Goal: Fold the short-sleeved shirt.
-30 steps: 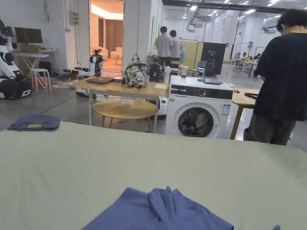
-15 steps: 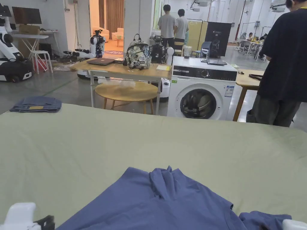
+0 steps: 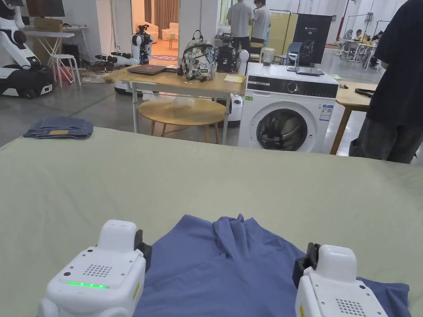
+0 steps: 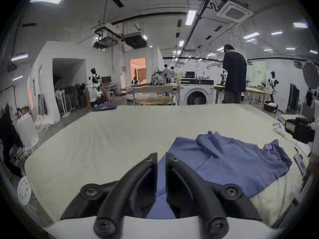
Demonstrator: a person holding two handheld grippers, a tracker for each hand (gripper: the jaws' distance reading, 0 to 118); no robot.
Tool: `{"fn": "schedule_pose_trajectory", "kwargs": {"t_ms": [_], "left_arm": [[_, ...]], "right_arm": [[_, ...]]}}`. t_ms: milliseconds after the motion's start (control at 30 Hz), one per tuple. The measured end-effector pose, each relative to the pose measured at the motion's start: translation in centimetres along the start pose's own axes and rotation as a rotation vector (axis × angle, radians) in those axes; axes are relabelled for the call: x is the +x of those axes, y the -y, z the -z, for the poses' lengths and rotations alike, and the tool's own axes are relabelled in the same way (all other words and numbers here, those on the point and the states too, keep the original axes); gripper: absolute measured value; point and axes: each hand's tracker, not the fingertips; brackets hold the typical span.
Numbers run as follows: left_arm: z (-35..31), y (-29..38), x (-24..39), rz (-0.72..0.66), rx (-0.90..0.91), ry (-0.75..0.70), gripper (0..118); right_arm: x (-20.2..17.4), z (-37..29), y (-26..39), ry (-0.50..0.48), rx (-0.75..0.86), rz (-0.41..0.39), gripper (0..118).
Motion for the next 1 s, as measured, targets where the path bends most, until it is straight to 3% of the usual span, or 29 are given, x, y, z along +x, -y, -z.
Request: {"fn": "schedule_pose_trajectory", "kwargs": {"t_ms": [233, 367, 833, 900, 967, 1000], "left_arm": [[0.4, -0.7, 0.6, 0.019, -0.014, 0.007, 0], [0.6, -0.2, -1.1, -0.037, -0.136, 0.034, 0], [2.4, 4.1, -16.2, -0.314, -0.478, -0.016, 0], [3.4, 4.4, -18.1, -0.368, -0.511, -0.028, 11], [4.2, 4.8, -19.1, -0.374, -0.569, -0.049, 42], [4.7, 4.9, -19.5, -0.369, -0.581, -0.057, 50]], "right_arm": [[-1.4, -0.2, -0.5, -0.034, 0.007, 0.016, 0], [-1.2, -0.1, -0.5, -0.055, -0.023, 0.031, 0], [-0.7, 1.9, 3.1, -0.069, -0.165, 0.020, 0], [-0.7, 2.1, 3.5, -0.077, -0.176, 0.023, 0], [-0.7, 2.4, 3.7, -0.081, -0.187, 0.024, 0], [-0.7, 2.5, 3.7, -0.081, -0.192, 0.023, 0]]}}
